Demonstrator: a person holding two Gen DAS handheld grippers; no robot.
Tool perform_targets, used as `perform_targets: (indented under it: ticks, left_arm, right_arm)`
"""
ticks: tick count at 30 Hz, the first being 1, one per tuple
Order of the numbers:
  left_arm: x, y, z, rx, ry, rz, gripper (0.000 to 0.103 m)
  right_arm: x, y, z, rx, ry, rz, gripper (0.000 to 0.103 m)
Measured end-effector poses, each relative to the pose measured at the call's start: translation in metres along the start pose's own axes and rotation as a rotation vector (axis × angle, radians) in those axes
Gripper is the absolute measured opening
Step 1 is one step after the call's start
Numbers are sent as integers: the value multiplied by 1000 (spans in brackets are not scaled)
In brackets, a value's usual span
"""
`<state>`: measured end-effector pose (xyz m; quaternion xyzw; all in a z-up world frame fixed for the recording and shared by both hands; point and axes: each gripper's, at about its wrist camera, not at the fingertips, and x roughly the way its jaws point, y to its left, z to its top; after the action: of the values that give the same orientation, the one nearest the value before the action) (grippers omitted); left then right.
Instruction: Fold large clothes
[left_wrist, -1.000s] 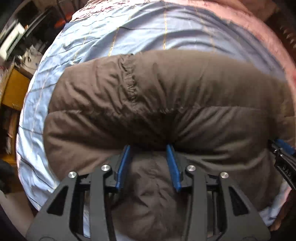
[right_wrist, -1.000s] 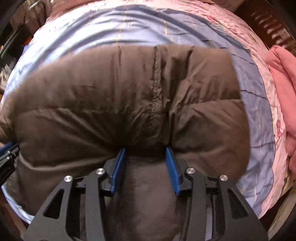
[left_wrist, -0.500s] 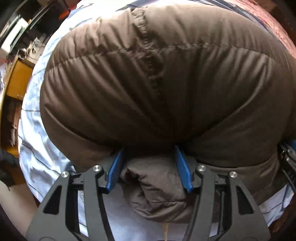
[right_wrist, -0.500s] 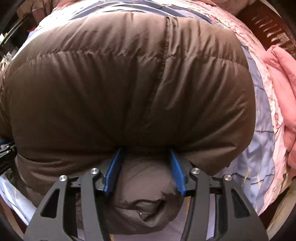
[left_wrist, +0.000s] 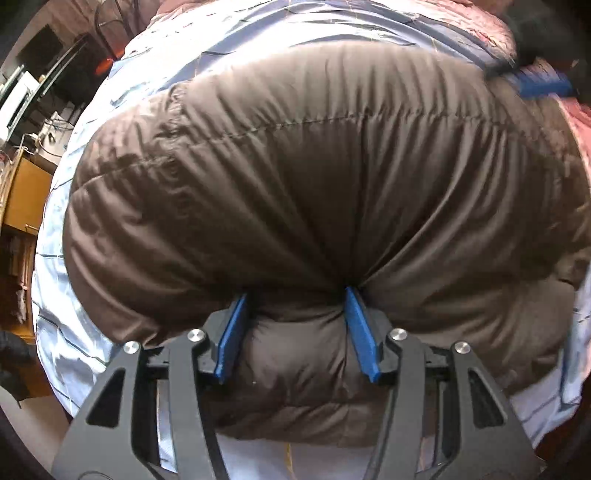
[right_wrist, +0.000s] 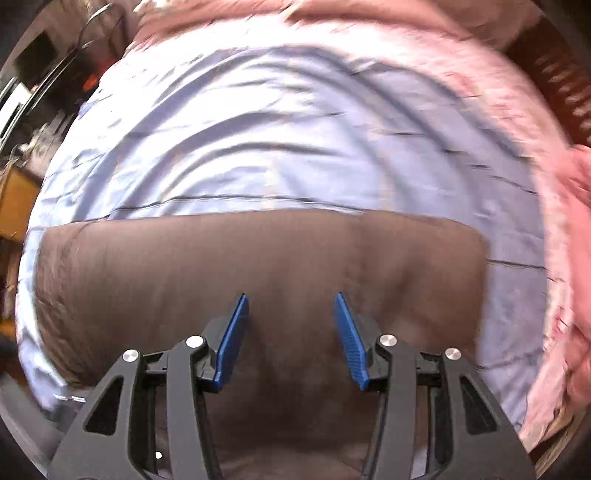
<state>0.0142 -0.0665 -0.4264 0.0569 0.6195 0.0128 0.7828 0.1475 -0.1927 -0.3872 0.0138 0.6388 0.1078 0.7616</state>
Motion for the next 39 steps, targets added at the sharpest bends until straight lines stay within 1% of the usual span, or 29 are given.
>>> perform_targets:
  ticks: [1,3,4,5,6,7,8,10,11,12,13,14,15,16,18,21,23,24,26,27,28,30,31,32,33,35,37,38,39]
  left_arm:
    - [2,2,0,-14,0,-3,55]
    - [-1,9,-1,-68,22,-50,54]
    - [-9,22,-1,-116,18,-95,44]
    - [-28,41,0,-180,-31,-144,42]
    - [-42,53,0,-203,-78,-122,45]
    - [-57,70,2,-226,-143,-66,50]
    - [-64,89,5,-254,-176,-47,55]
    - [-59,123,14,-310,-192,-48,56]
    - [-55,134,18,-324,-186,-54,56]
    - [-42,146,19,-346,-151,-74,56]
    - [-26,151,21,-365,-105,-92,55]
    - [-8,152,15,-386,-57,-109,55]
    - [0,149,2,-391,-40,-116,55]
    - [8,141,-6,-382,-35,-106,55]
    - [18,122,-20,-386,-52,-68,55]
    - [29,111,-27,-445,-30,-84,55]
    - [35,116,-29,-463,-11,-112,54]
    - [34,123,-29,-476,4,-151,54]
    - [25,130,-32,-483,6,-180,54]
    - [22,130,-33,-473,4,-176,54]
    - [27,127,-38,-453,6,-166,54]
    - [33,115,-39,-432,14,-139,54]
    - [35,111,-37,-421,14,-119,54]
    - [36,107,-36,-400,10,-98,54]
    - [37,107,-29,-393,13,-97,54]
    - [32,111,-24,-397,36,-125,54]
    - [16,129,-15,-432,40,-136,48]
    - [-1,132,-13,-464,18,-139,49]
    - [-25,129,-9,-469,-25,-156,49]
  right_arm:
    - [2,20,7,-60,14,30,50]
    - [5,67,17,-199,40,89,50]
    - [7,102,20,-292,56,147,50]
    - [6,123,24,-356,66,181,50]
    - [7,143,31,-420,77,201,50]
    - [10,173,37,-498,92,215,50]
    - [15,196,44,-552,108,225,51]
    - [32,234,58,-618,144,224,51]
    - [43,250,64,-644,171,224,51]
    - [55,265,70,-667,206,222,51]
    - [75,286,75,-693,284,230,51]
    - [85,292,77,-705,326,231,51]
    - [99,302,76,-717,377,224,51]
    - [116,310,75,-746,410,173,51]
    - [142,317,81,-759,400,41,51]
    - [166,315,86,-713,408,-28,51]
    - [164,322,80,-757,390,-61,51]
    - [156,325,81,-759,372,-51,51]
    - [126,325,91,-695,310,58,51]
    - [117,325,93,-680,290,101,51]
    - [123,324,92,-677,295,87,51]
    - [155,318,84,-702,345,-11,51]
    - [173,312,84,-697,361,-24,52]
    - [179,308,87,-663,366,-20,52]
    - [177,305,92,-626,358,0,52]
    - [147,297,101,-581,279,66,51]
    - [95,270,107,-552,170,136,52]
    - [71,247,109,-521,141,172,53]
    - [51,221,111,-482,130,201,53]
